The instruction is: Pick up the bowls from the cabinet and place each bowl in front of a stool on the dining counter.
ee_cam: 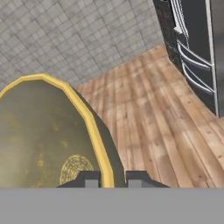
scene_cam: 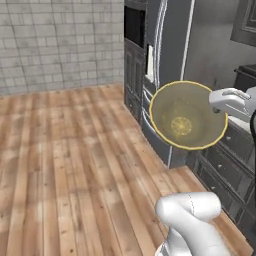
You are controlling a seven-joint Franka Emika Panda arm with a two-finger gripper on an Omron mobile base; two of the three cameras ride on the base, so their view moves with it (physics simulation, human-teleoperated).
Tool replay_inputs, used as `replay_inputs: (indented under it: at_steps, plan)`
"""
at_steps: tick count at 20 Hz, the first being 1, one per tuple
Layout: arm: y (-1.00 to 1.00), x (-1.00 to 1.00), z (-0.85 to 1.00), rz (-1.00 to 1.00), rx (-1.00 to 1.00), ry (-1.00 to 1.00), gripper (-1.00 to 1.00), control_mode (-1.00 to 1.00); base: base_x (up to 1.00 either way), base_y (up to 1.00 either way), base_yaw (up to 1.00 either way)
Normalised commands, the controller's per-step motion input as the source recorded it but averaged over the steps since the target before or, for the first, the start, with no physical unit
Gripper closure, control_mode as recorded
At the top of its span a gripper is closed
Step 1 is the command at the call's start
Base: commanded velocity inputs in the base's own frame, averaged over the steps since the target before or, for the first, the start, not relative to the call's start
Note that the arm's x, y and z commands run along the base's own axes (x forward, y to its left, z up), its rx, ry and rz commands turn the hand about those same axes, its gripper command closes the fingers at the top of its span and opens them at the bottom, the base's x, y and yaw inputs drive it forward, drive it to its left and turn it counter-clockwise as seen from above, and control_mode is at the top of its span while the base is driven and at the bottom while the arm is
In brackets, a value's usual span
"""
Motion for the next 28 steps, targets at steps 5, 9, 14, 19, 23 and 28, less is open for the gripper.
replay_inputs:
  at_steps: [5,9,14,19,23,28]
  plan:
    - [0.0,0.0,0.0,0.0,0.0,0.0,1.0,1.0,1.0,0.5,0.0]
    - [0.0,0.0,0.0,0.0,0.0,0.0,1.0,1.0,1.0,0.89,0.02]
    - [0.0,0.0,0.0,0.0,0.0,0.0,1.0,1.0,1.0,0.77,0.11]
    - [0.0,0.0,0.0,0.0,0.0,0.0,1.0,1.0,1.0,0.23,0.38]
    - [0.0,0.0,0.0,0.0,0.0,0.0,1.0,1.0,1.0,0.0,0.46]
    - [0.0,0.0,0.0,0.0,0.0,0.0,1.0,1.0,1.0,-0.01,0.57]
